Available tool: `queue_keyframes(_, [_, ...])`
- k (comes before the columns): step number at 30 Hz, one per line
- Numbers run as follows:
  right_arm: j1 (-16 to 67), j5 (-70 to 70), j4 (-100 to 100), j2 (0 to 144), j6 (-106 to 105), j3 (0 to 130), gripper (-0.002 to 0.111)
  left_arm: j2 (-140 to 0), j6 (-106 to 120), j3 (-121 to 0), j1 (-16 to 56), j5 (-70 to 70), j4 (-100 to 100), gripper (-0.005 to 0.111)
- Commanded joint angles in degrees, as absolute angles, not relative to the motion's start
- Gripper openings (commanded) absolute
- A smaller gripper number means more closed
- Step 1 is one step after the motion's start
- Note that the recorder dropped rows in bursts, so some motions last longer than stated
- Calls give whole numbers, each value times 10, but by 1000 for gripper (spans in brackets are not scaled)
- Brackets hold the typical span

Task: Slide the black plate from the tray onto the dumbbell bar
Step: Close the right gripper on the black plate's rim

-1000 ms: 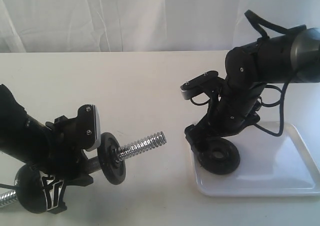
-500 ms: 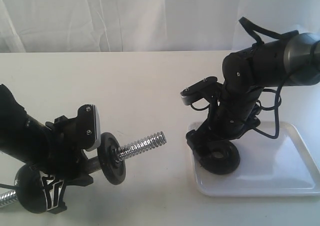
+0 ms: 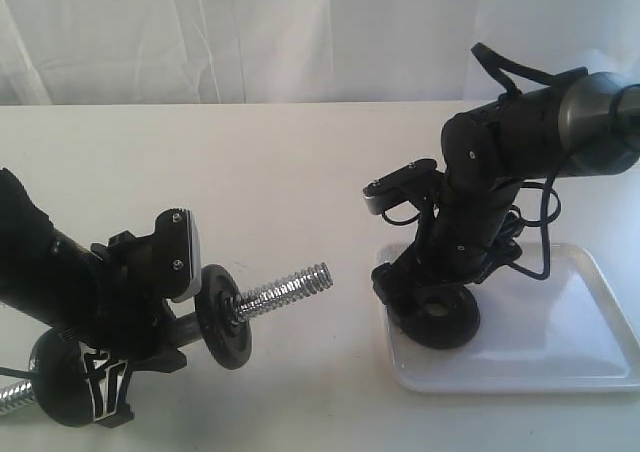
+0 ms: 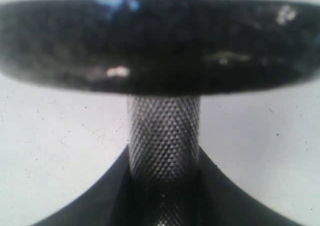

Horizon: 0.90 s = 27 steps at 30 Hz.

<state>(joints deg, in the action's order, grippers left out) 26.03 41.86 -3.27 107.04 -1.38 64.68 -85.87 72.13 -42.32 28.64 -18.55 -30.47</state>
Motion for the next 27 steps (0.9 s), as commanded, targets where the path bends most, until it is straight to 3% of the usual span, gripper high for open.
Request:
queue_keyframes(1, [262, 421, -36, 1084, 0, 644, 104, -833, 719, -435, 288, -173, -348, 0])
queue_keyframes(27, [262, 447, -58, 1166, -13, 644, 104, -833, 719, -435, 288, -172, -349, 0])
